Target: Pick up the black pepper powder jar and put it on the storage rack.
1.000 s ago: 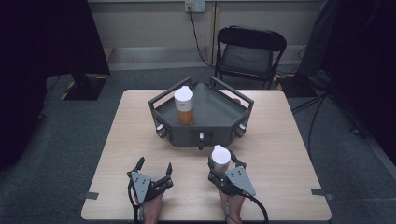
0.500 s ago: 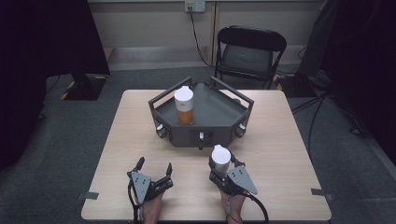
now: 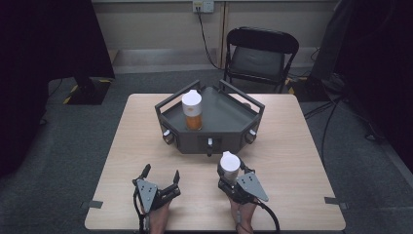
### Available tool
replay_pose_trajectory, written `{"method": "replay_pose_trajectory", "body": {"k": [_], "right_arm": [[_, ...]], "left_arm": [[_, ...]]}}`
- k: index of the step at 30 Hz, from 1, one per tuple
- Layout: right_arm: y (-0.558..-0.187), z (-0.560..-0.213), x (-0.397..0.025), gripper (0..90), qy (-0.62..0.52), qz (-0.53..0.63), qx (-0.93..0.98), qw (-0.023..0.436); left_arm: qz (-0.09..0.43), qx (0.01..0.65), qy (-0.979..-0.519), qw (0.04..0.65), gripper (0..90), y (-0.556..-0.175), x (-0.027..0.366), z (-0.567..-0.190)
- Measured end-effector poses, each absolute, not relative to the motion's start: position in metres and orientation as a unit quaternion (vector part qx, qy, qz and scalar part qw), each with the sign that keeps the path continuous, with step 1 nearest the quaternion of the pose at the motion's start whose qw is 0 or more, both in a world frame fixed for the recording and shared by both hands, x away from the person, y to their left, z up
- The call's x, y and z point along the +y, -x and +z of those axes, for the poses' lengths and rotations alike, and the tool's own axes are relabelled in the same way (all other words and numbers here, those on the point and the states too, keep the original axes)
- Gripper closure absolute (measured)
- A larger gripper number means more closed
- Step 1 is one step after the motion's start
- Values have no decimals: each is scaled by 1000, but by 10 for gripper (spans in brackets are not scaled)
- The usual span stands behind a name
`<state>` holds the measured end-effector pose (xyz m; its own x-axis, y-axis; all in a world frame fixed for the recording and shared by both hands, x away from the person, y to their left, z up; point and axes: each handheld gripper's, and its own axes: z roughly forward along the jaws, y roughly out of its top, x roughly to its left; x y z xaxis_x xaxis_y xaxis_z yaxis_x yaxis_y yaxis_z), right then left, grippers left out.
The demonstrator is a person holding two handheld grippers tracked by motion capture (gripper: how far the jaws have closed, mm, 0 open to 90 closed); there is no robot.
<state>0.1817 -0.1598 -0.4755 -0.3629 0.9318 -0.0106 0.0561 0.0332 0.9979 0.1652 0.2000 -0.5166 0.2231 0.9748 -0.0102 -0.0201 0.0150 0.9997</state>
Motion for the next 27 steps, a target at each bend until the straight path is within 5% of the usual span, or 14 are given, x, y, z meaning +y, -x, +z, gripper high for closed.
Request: {"method": "replay_pose_trajectory", "body": {"k": [27], "right_arm": [[-183, -447, -171, 302, -403, 577, 599, 382]], "left_arm": [[444, 439, -544, 561, 9, -165, 200, -517]]}}
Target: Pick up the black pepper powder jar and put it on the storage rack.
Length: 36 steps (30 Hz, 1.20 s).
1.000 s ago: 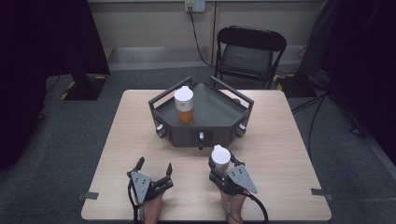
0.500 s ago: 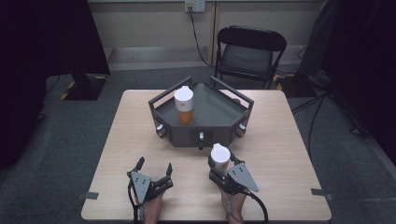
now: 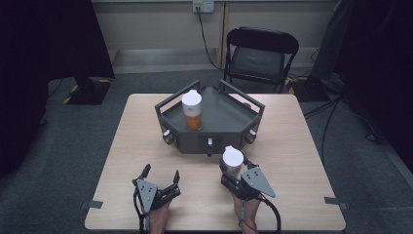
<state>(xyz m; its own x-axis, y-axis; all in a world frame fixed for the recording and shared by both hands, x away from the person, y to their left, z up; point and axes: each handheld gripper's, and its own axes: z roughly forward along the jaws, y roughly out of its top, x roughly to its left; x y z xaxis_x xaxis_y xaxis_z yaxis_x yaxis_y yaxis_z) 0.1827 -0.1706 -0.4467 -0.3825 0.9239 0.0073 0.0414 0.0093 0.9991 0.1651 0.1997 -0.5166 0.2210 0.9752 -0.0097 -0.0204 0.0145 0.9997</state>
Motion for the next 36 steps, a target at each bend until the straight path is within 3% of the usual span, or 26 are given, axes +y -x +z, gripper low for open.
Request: {"method": "replay_pose_trajectory", "body": {"k": [36], "right_arm": [[-209, -394, -170, 302, -375, 586, 615, 371]], "left_arm": [[444, 439, -544, 561, 13, -165, 200, -517]]}}
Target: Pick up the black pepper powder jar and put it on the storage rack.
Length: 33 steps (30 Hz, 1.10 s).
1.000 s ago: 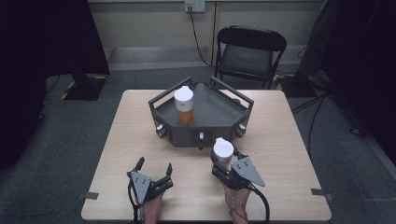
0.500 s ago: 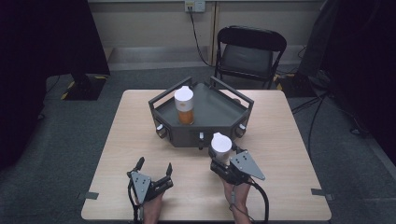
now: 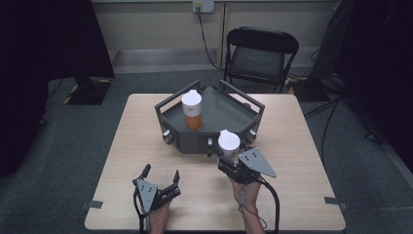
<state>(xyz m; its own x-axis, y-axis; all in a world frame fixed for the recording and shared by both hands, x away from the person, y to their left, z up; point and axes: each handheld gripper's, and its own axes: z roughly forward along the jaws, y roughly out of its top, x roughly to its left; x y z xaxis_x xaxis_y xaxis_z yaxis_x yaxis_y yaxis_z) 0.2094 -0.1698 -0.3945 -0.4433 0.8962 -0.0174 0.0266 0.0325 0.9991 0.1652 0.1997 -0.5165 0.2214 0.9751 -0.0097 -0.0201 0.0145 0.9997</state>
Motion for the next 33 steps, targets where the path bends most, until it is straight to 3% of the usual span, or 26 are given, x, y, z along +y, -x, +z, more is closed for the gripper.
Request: {"method": "replay_pose_trajectory", "body": {"k": [33], "right_arm": [[-253, -336, -161, 302, -362, 590, 613, 381]], "left_arm": [[443, 439, -544, 561, 13, -165, 200, -516]]}}
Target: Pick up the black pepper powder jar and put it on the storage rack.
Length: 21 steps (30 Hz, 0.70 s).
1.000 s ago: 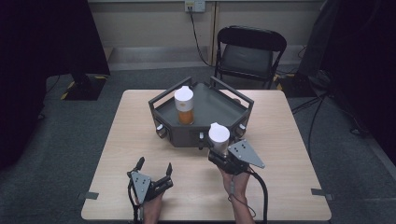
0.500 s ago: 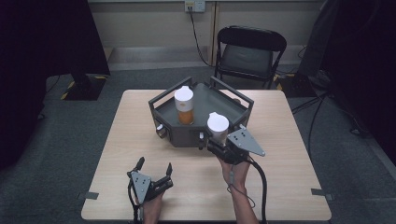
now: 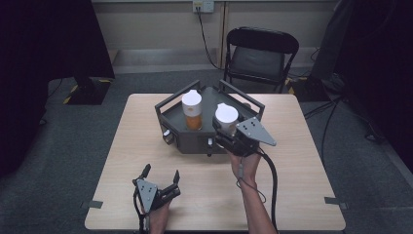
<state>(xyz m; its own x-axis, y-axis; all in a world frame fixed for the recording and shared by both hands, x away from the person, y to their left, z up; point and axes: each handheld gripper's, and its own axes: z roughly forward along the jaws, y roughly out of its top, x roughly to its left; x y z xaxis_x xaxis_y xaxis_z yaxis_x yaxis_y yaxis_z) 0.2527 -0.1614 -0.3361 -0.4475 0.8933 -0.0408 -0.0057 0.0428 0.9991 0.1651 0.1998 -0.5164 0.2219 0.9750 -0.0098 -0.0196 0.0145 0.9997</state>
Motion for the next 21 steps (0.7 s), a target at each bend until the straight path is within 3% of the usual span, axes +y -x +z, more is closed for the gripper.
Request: {"method": "replay_pose_trajectory", "body": {"k": [21], "right_arm": [[-291, -323, -141, 302, -374, 575, 610, 397]], "left_arm": [[443, 438, -545, 561, 13, -165, 200, -516]]}}
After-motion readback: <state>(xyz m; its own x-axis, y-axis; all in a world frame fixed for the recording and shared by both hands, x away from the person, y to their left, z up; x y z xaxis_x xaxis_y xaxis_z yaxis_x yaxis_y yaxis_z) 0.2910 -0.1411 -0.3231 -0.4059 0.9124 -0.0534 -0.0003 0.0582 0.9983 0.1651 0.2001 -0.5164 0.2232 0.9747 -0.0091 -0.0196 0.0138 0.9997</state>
